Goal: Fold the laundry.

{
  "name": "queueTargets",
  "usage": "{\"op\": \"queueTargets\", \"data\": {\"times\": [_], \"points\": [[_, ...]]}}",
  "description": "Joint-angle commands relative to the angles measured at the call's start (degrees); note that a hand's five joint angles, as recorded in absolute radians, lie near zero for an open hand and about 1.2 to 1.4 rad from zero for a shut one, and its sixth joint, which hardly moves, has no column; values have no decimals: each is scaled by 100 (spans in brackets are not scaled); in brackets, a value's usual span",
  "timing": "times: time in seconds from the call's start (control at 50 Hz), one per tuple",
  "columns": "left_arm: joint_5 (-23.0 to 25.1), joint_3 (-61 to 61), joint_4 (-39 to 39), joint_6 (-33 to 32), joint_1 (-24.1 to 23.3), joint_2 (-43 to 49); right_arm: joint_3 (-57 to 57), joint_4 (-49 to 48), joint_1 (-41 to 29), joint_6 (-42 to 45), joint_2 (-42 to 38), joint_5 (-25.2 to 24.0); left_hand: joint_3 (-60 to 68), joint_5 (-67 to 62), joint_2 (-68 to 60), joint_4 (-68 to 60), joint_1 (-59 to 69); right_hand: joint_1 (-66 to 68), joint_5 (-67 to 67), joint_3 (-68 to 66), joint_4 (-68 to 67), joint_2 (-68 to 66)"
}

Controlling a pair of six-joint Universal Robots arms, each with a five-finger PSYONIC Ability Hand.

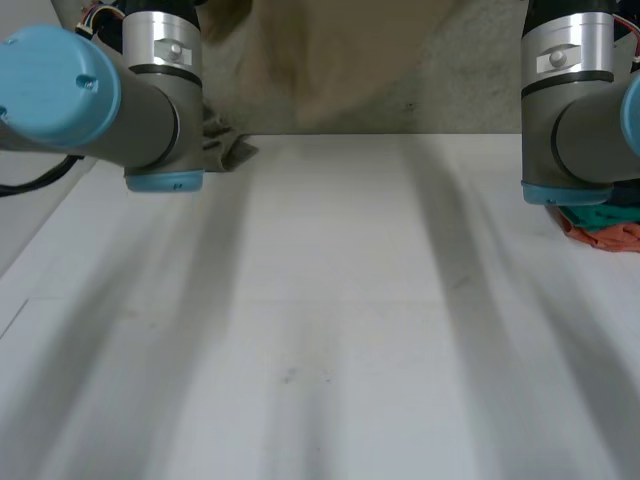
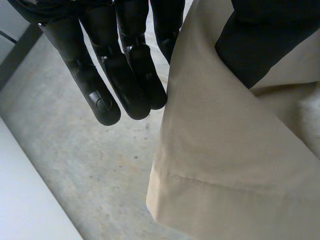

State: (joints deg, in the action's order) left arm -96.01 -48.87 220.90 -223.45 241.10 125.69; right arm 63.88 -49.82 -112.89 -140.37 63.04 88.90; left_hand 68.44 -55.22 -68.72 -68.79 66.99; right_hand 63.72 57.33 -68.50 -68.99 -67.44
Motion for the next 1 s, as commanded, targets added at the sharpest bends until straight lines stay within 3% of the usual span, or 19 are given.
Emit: {"op": "queueTargets", "data": {"times": [0.02,0.12,0.34,0.48,0.58,0.62,0.64,0.66,0.68,0.72,0.74,0.78,0.88,1.0], "points": [[39,-1738,-223,530,-37,-695,616,1429,-84,-17,191,-215,1156,-1478,-1128,-1121,1301,1628,1267,-1150,-1101,-1256],[65,-2888,-293,557,-55,-722,1117,2570,-31,-17,60,-294,1156,-1478,-1128,-1121,1301,1628,1267,-1150,-1101,-1256],[13,-4147,-1162,530,-327,-414,1864,3565,-5,71,-416,-277,1156,-1478,-1128,-1121,1301,1628,1267,-1150,-1101,-1256],[-5,-4877,-2076,592,-512,-1125,2313,4514,-5,159,-258,-329,1156,-1478,-1128,-1121,1301,1628,1267,-1150,-1101,-1256],[4,-5246,-2455,601,-564,-1784,2611,5349,22,203,312,-356,1092,-1414,-1064,-1057,1237,1628,1267,-1150,-1101,-1256],[13,-5378,-2639,592,-600,-2074,2708,5526,48,203,524,-365,-417,95,445,452,-272,1628,1267,-1150,-1101,-1256],[13,-5405,-2701,600,-608,-2162,2744,5596,57,203,629,-373,-939,617,967,974,-794,1401,1040,-923,-874,-1029],[13,-5431,-2771,601,-617,-2241,2814,5710,100,203,839,-399,-1494,1172,1522,1528,-1349,-683,-1044,1161,1210,1055],[13,-5440,-2902,601,-635,-2407,2849,5754,127,203,954,-426,-2831,2509,2859,2866,-2686,-2170,-2531,2647,2697,2541],[13,-5440,-3026,618,-643,-2557,2919,5807,188,194,1157,-505,-4084,3762,4112,4119,-3939,-5064,-5425,5542,5591,5436],[21,-5440,-3139,653,-644,-2706,2972,5808,276,177,1323,-592,-4772,4450,4800,4807,-4627,-5372,-5733,5850,5899,5744],[21,-5423,-3237,679,-644,-2830,2999,5790,390,125,1482,-654,-4997,4675,5025,5032,-4852,-5372,-5733,5850,5899,5744],[39,-5317,-3413,829,-547,-3155,3025,5781,821,-77,1922,-988,-5032,4710,5060,5067,-4887,-5372,-5733,5850,5899,5744],[74,-5168,-3422,1189,-73,-3463,2894,5825,1208,-868,2291,-1375,-5065,4743,5093,5100,-4920,-5372,-5733,5850,5899,5744]]}}
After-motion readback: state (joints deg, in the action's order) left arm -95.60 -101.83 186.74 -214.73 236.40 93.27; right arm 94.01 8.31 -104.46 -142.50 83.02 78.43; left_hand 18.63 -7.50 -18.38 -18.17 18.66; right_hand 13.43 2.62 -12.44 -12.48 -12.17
